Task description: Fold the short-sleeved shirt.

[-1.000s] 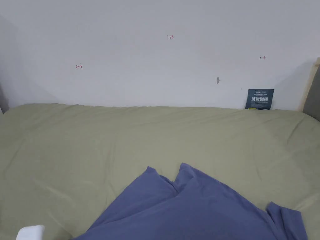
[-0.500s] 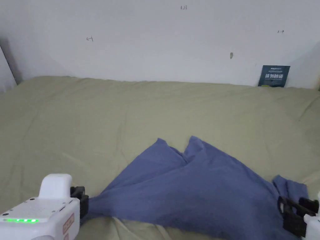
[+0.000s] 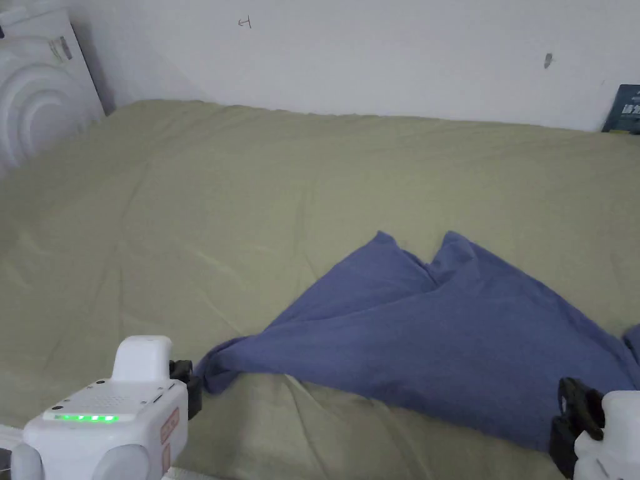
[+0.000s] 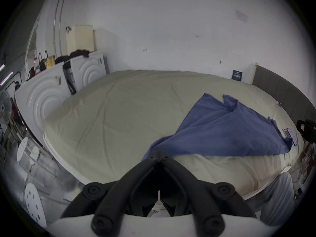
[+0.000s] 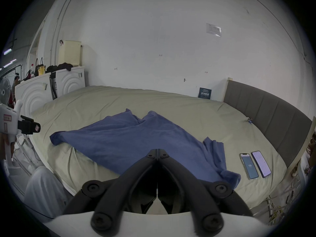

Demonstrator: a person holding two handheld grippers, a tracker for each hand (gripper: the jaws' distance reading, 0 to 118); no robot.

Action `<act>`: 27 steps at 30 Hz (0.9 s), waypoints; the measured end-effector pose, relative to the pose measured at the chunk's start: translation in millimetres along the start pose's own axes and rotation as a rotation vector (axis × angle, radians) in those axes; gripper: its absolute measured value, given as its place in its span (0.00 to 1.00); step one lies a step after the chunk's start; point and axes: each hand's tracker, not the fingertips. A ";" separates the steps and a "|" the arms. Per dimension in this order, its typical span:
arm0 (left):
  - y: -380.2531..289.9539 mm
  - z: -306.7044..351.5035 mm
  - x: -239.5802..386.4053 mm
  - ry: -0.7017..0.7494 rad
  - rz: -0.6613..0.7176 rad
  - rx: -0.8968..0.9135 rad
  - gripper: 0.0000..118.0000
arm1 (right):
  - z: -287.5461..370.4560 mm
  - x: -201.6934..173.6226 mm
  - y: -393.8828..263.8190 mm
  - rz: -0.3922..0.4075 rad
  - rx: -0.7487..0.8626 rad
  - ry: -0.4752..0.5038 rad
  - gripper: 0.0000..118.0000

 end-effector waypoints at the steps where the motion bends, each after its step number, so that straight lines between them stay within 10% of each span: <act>1: -1.1 -9.1 -4.6 -0.005 0.013 -0.023 0.00 | -0.6 -1.5 -0.9 0.001 -0.006 0.005 0.01; 4: -0.3 -29.9 -17.5 0.015 0.019 -0.028 0.02 | -7.2 -4.2 -3.4 0.010 -0.031 0.019 0.01; 5: 1.6 -32.8 -14.9 -0.014 0.061 -0.040 0.17 | -10.2 -5.1 -4.0 0.019 -0.042 0.019 0.01; 7: 7.6 -47.6 -16.7 -0.055 0.076 -0.066 1.00 | -16.6 -5.4 -6.5 0.027 -0.056 0.017 0.01; 16: 20.6 -131.8 6.9 -0.021 0.003 -0.267 0.95 | -42.2 -2.3 -12.8 0.028 -0.132 0.030 0.01; 20: 28.6 -124.5 7.8 -0.087 -0.034 -0.258 0.55 | -58.9 6.3 -17.4 -0.003 -0.185 0.047 0.01; 22: 31.3 -114.9 11.2 -0.106 -0.025 -0.225 0.04 | -70.4 13.0 -17.3 -0.019 -0.206 0.053 0.01; 27: 38.8 -119.7 21.3 -0.097 -0.047 -0.255 0.03 | -110.7 39.3 -4.5 -0.084 -0.263 0.048 0.01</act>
